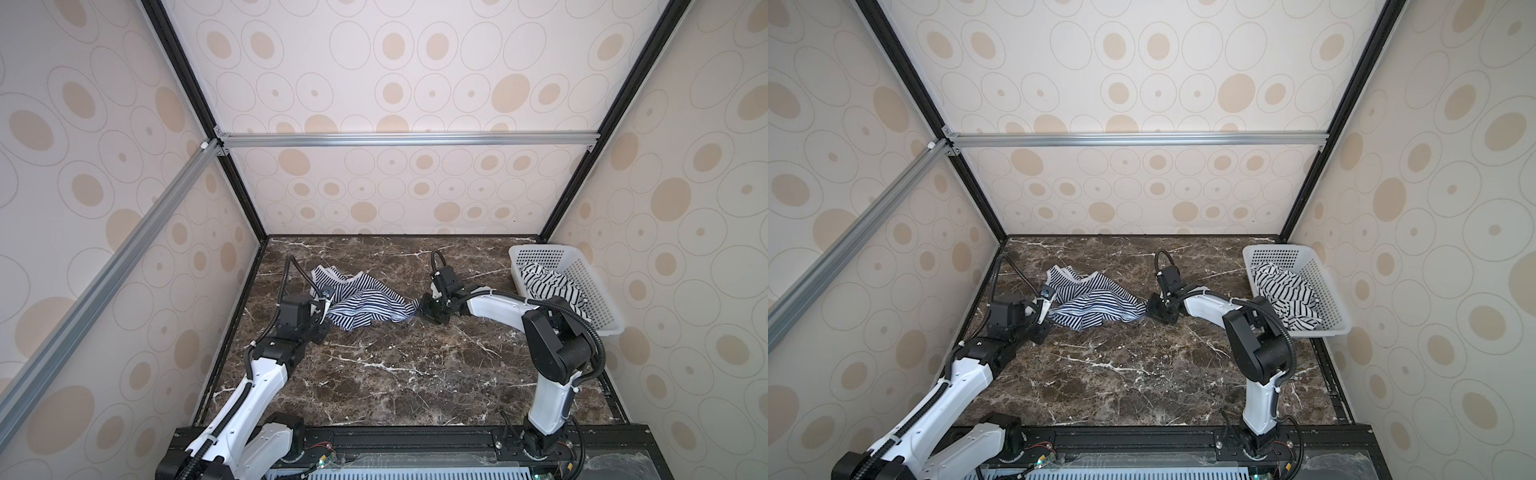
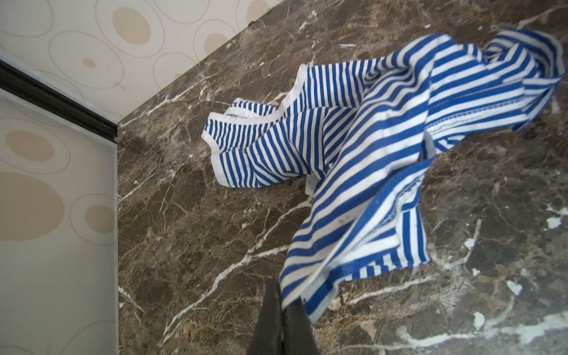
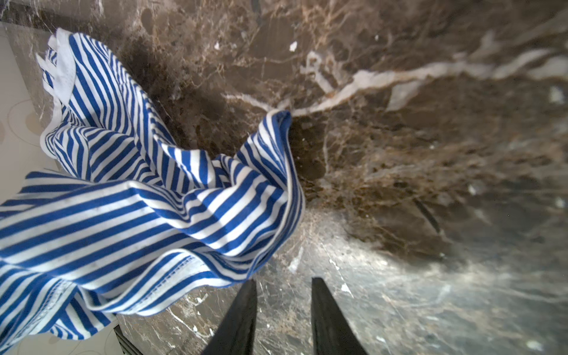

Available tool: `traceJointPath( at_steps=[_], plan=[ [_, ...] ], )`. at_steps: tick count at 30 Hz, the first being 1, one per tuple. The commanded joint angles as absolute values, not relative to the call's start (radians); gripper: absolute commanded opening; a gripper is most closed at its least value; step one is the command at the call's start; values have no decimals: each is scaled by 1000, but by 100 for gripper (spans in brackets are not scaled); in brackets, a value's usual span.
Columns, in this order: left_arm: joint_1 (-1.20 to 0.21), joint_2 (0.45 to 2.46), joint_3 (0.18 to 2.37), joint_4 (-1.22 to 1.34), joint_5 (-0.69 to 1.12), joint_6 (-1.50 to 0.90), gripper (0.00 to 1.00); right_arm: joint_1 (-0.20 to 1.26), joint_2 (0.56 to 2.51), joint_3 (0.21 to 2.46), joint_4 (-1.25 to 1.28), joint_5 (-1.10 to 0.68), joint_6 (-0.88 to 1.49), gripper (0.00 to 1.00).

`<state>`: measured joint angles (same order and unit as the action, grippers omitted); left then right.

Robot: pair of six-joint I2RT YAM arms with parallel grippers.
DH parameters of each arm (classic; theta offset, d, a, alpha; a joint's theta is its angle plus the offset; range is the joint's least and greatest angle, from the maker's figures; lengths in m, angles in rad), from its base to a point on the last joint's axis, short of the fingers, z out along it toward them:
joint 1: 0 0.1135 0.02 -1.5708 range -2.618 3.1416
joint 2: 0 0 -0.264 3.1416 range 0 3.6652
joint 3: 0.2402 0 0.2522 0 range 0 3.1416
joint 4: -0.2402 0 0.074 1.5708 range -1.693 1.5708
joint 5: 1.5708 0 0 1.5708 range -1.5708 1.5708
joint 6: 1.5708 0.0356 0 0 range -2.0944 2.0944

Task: Fold and stack tank tops
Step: Smooth out the tank top at the center of the table.

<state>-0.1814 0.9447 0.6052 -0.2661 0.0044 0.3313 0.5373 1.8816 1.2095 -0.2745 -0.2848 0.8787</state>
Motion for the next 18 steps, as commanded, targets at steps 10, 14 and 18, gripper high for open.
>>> traceJointPath(
  at_steps=[10, 14, 18],
  plan=[
    [-130, 911, 543, -282, -27, 393, 0, 501, 2005, 1371, -375, -218, 808, 33],
    [-119, 913, 532, -276, -25, 397, 0, 497, 2058, 1433, -390, -236, 793, 33],
    [-109, 912, 531, -275, -19, 397, 0, 489, 2090, 1459, -402, -225, 776, 32]
  ],
)
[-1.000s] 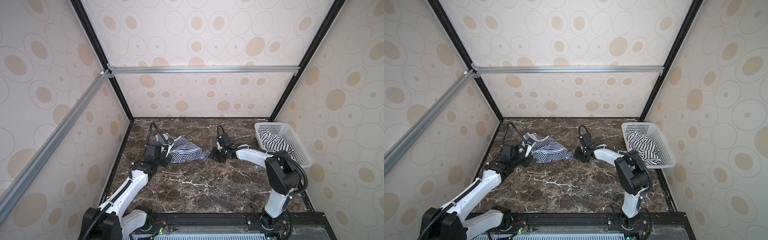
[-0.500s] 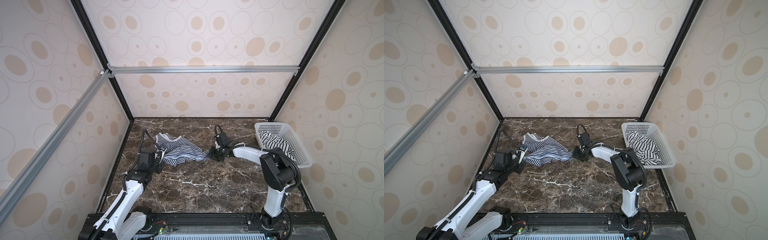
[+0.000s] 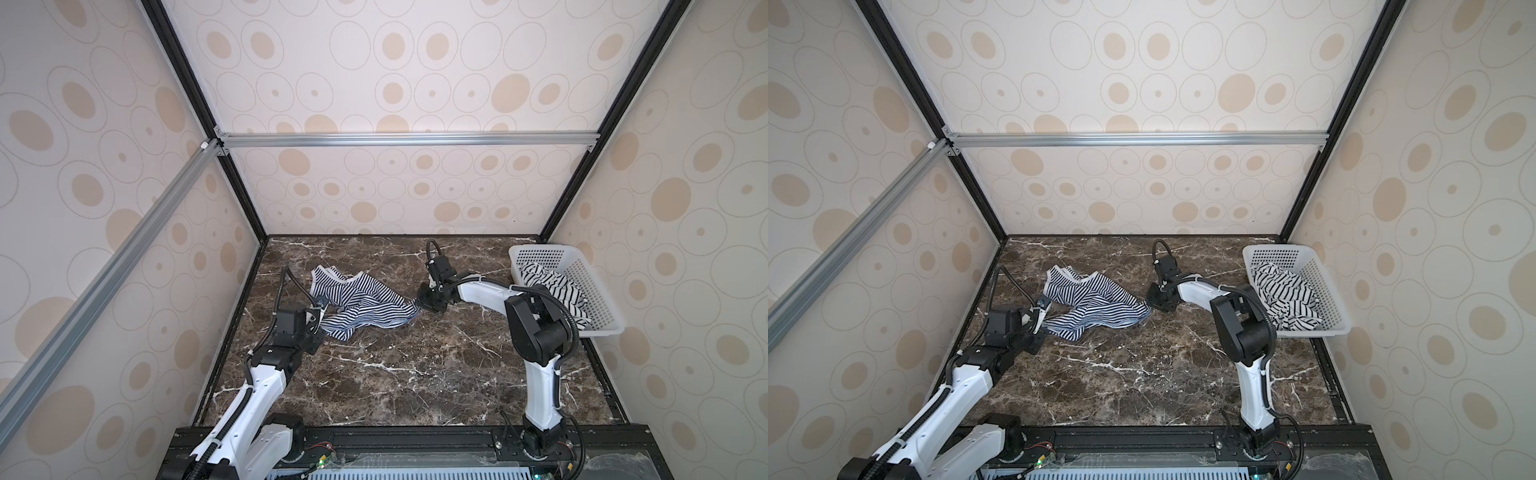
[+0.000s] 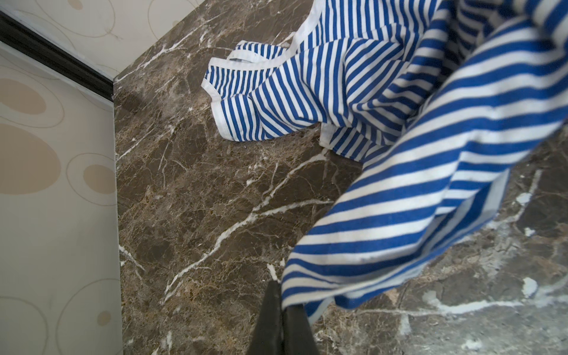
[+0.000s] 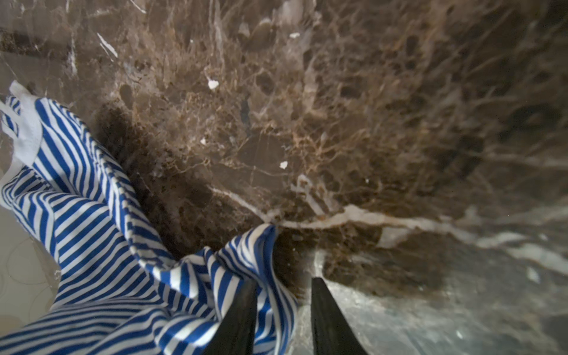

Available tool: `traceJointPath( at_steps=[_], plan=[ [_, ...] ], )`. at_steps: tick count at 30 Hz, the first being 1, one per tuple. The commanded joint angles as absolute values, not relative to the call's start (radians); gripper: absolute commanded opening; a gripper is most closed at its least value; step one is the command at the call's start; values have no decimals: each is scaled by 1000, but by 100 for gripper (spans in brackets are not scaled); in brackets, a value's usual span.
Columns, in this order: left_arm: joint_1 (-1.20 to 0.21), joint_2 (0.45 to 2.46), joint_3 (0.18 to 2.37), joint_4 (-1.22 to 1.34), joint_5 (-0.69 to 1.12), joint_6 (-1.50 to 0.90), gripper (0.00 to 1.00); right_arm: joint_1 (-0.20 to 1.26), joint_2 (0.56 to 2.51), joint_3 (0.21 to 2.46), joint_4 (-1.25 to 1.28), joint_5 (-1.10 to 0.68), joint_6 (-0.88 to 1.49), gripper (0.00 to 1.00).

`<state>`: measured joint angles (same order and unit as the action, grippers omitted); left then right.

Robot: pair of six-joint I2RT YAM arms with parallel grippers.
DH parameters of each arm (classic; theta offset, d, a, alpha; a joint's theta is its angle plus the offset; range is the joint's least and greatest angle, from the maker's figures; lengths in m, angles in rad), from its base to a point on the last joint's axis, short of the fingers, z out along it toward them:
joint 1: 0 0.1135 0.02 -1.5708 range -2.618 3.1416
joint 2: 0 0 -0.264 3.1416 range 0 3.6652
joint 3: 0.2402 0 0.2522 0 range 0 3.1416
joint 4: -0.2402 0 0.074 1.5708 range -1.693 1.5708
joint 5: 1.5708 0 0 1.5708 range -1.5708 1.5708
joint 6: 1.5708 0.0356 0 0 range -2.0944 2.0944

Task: Fold and stack tank tops
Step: Smooth out the tank top at the center of the table.

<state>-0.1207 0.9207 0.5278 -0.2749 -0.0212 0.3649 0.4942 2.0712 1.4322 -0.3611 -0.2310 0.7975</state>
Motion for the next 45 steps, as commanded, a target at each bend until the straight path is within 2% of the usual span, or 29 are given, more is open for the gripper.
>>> traceJointPath(
  at_steps=[1, 13, 17, 21, 24, 29, 35, 39, 42, 45],
  plan=[
    [-107, 911, 529, -276, -17, 397, 0, 487, 2098, 1462, -399, -229, 772, 31],
    [-98, 931, 517, -279, 11, 408, 0, 479, 2174, 1551, -387, -315, 731, 24],
    [-99, 945, 515, -284, 19, 424, 0, 479, 2181, 1565, -397, -319, 720, 16],
    [-99, 964, 520, -299, 51, 446, 0, 476, 2167, 1564, -417, -317, 709, 0],
    [-98, 978, 525, -300, 78, 449, 1, 476, 2120, 1516, -398, -305, 710, 0],
    [-99, 1004, 515, -293, 121, 447, 13, 474, 2056, 1435, -376, -313, 725, 0],
    [-98, 1028, 461, -259, 116, 471, 18, 474, 2022, 1365, -347, -324, 739, 0],
    [-97, 1008, 434, -240, 91, 482, 25, 474, 2006, 1340, -339, -326, 741, 0],
    [-95, 985, 422, -235, 81, 494, 44, 474, 1999, 1331, -337, -327, 741, 0],
    [-95, 984, 420, -233, 82, 504, 51, 474, 1998, 1333, -337, -329, 742, 0]
  ],
)
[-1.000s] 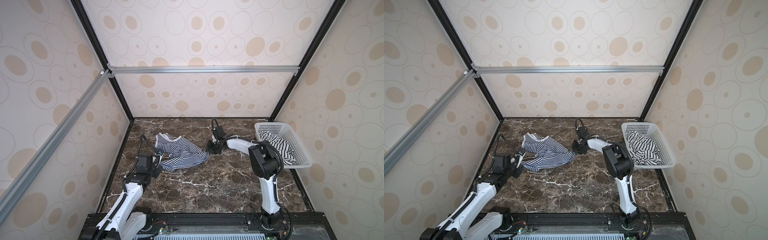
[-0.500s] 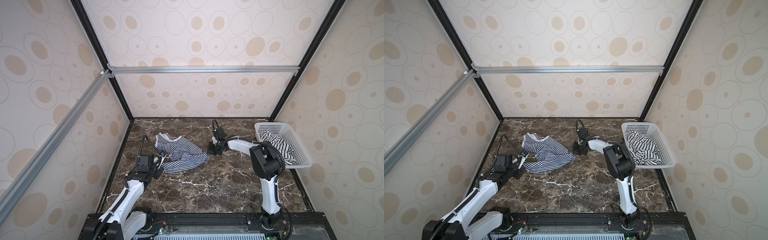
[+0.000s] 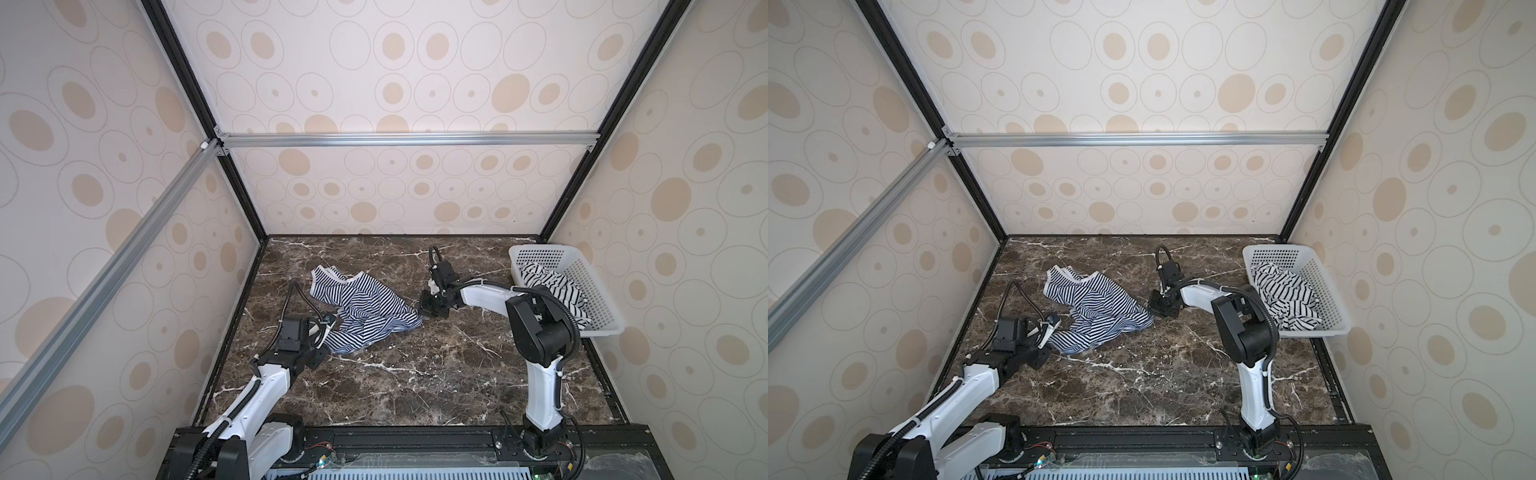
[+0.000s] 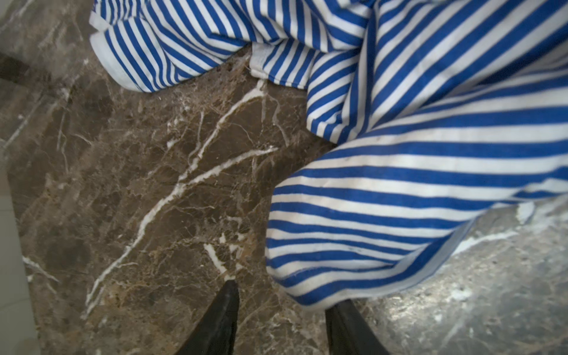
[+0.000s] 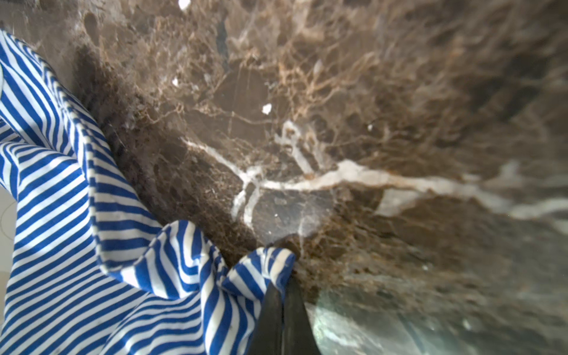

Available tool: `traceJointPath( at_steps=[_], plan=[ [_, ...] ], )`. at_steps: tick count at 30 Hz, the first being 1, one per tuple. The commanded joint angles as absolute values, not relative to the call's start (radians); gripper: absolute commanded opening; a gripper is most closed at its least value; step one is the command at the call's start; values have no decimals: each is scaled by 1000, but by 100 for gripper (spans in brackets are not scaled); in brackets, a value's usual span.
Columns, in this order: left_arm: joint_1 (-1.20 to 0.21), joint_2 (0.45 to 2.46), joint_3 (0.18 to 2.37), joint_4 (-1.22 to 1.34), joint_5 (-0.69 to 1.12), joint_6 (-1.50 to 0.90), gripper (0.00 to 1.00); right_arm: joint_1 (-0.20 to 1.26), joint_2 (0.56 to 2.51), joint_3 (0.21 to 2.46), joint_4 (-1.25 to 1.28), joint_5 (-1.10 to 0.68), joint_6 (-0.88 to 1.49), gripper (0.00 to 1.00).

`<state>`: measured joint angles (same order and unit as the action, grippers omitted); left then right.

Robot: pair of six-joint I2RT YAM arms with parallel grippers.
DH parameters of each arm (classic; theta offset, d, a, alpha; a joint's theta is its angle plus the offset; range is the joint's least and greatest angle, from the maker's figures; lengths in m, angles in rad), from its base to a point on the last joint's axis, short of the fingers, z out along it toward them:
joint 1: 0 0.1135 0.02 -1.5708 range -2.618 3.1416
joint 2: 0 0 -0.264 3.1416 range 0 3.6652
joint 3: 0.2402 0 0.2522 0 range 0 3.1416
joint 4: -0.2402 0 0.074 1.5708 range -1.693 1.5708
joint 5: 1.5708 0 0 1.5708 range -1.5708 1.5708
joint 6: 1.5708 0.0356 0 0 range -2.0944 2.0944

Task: Fold and stack tank tops
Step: Smooth out the tank top at the center of the table.

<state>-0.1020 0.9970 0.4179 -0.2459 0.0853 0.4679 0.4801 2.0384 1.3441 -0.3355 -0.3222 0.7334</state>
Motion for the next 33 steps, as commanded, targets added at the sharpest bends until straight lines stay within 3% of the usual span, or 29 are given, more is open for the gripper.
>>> traceJointPath(
  at_steps=[1, 10, 33],
  plan=[
    [-96, 989, 422, -232, 81, 508, 53, 474, 1998, 1334, -337, -330, 742, 0],
    [-88, 1087, 434, -231, 122, 580, 57, 474, 1982, 1352, -357, -322, 746, 0],
    [-76, 1288, 564, -227, 250, 654, 27, 448, 1986, 1354, -374, -333, 741, 0]
  ],
)
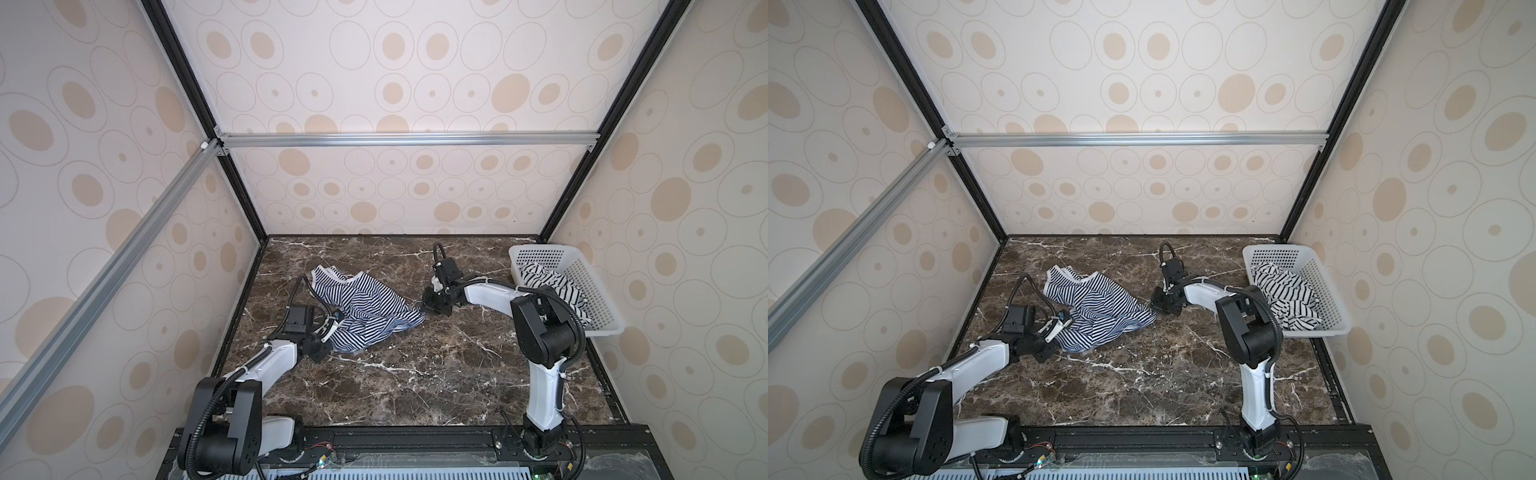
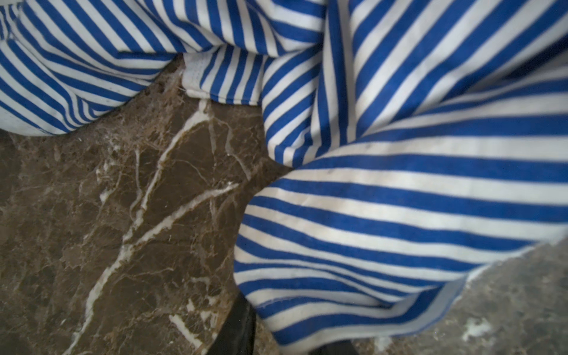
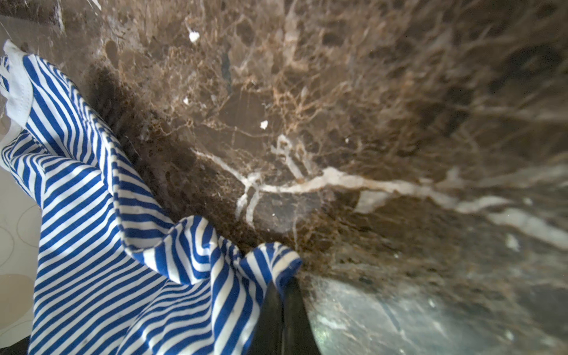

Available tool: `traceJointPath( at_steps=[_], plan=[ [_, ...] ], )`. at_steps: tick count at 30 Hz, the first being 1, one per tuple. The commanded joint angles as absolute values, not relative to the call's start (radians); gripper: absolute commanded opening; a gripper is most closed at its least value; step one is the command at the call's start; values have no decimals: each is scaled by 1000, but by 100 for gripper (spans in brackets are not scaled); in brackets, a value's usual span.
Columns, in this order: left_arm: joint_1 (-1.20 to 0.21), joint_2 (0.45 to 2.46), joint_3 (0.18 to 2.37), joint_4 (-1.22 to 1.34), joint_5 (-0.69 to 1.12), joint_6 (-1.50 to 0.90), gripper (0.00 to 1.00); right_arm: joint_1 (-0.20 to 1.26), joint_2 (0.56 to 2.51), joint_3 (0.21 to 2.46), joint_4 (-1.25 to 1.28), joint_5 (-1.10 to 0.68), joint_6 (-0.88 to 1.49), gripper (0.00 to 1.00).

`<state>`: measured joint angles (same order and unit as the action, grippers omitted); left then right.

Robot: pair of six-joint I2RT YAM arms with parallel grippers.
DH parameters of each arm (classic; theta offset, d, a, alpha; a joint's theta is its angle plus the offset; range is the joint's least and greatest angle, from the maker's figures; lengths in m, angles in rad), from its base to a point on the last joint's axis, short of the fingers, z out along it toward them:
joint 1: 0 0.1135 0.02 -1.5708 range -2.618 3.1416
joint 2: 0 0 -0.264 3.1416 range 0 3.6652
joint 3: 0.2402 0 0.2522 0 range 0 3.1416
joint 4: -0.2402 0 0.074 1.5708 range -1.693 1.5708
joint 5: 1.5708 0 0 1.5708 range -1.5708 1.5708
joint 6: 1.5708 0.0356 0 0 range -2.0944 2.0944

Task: Fold and stack tank tops
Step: Smooth out the tank top at the center of the table.

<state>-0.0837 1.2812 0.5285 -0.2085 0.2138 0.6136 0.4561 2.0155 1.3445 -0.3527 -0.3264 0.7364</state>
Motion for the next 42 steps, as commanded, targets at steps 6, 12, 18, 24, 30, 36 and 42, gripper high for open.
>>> traceJointPath(
  at_steps=[6, 12, 18, 24, 30, 36, 42],
  plan=[
    [-75, 1324, 586, -219, 256, 650, 21, 444, 1984, 1349, -370, -335, 742, 0],
    [-75, 1362, 620, -216, 263, 633, 11, 438, 1980, 1341, -368, -335, 740, 0],
    [-74, 1327, 658, -266, 267, 615, 0, 431, 1952, 1336, -377, -334, 731, 0],
    [-70, 1186, 726, -368, 227, 616, 0, 426, 1860, 1378, -438, -341, 704, 0],
    [-60, 1079, 941, -489, 193, 589, 0, 420, 1737, 1495, -529, -353, 688, 0],
    [-58, 1071, 1223, -547, 152, 519, 0, 420, 1619, 1649, -607, -340, 662, 0],
    [-58, 1060, 1456, -577, 164, 449, 0, 423, 1494, 1766, -632, -360, 626, 0]
  ],
)
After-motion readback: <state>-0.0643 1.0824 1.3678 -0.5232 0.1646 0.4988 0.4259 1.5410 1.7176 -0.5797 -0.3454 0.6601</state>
